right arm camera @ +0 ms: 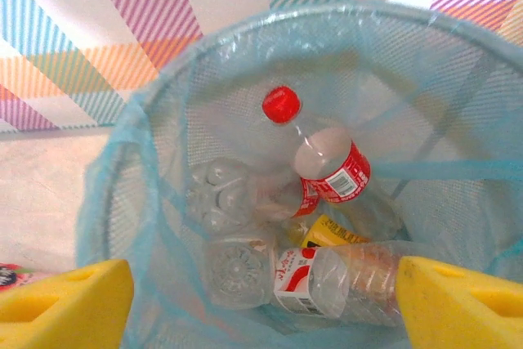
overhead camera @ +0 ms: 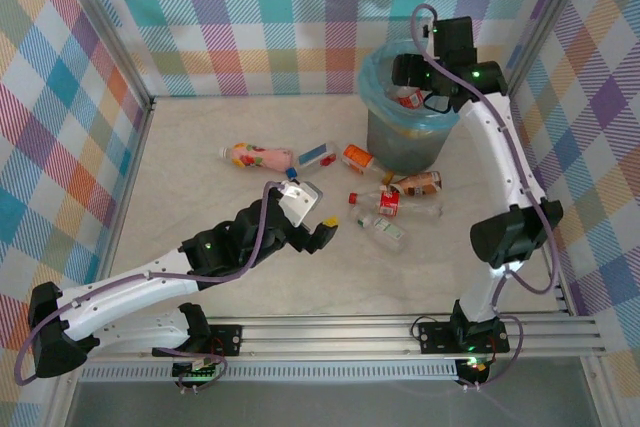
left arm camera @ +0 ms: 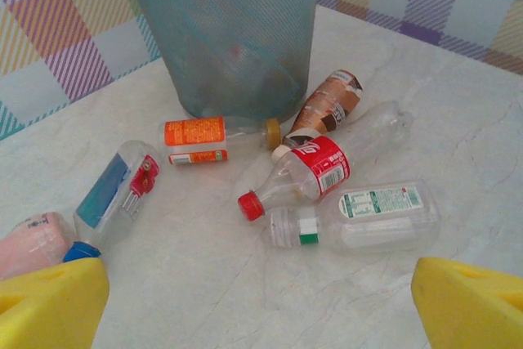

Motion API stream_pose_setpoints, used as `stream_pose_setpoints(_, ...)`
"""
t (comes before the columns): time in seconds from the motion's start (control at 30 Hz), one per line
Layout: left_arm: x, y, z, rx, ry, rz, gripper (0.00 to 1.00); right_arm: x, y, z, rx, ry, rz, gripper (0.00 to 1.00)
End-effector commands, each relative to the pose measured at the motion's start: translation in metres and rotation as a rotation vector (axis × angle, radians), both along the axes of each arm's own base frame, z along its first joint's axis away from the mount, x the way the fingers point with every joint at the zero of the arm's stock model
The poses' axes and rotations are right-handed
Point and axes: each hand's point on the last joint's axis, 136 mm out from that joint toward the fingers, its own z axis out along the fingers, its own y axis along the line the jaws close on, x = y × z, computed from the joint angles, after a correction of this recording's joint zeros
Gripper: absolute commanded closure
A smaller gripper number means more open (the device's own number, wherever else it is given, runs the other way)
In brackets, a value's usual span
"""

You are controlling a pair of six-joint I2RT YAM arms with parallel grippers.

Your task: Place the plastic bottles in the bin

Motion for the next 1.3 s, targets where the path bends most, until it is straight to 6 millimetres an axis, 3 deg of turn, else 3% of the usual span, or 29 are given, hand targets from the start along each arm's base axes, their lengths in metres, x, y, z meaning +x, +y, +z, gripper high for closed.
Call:
stream_pose_setpoints(0.0, -0.007, -0.010, 0.010, 0.055, -0.046, -0.119, 0.05, -0.024, -0.007, 0.029, 0.043, -0.055, -0.013, 0.17)
stream_pose_setpoints(0.2, -0.036, -0.041, -0.004, 0.246, -0.116, -0.460, 0.06, -0.072, -0.007, 0.050, 0.102, -0.120, 0.047, 0.20)
stream_pose_setpoints(0.27, -0.039, -0.047, -0.017, 0.343, -0.144, -0.546, 0.05, -0.095, -0.006, 0.052, 0.133, -0.143, 0.079, 0.21)
stream_pose_setpoints(0.5, -0.033, -0.088, -0.056, 0.515, -0.219, -0.780, 0.08, -0.168, -0.006, 0.046, 0.183, -0.203, 0.178, 0.23)
stream_pose_setpoints(0.8, 0.001, -0.143, -0.112, 0.564, -0.152, -0.909, 0.14, -0.237, -0.009, 0.005, 0.127, -0.179, 0.300, 0.23)
stream_pose_setpoints(1.1, 0.037, -0.163, -0.159, 0.603, -0.062, -0.936, 0.14, -0.258, -0.022, 0.007, 0.053, -0.239, 0.293, 0.19)
stream_pose_setpoints(1.27, 0.042, -0.165, -0.185, 0.649, -0.015, -0.949, 0.15, -0.257, -0.022, 0.005, 0.039, -0.245, 0.300, 0.19)
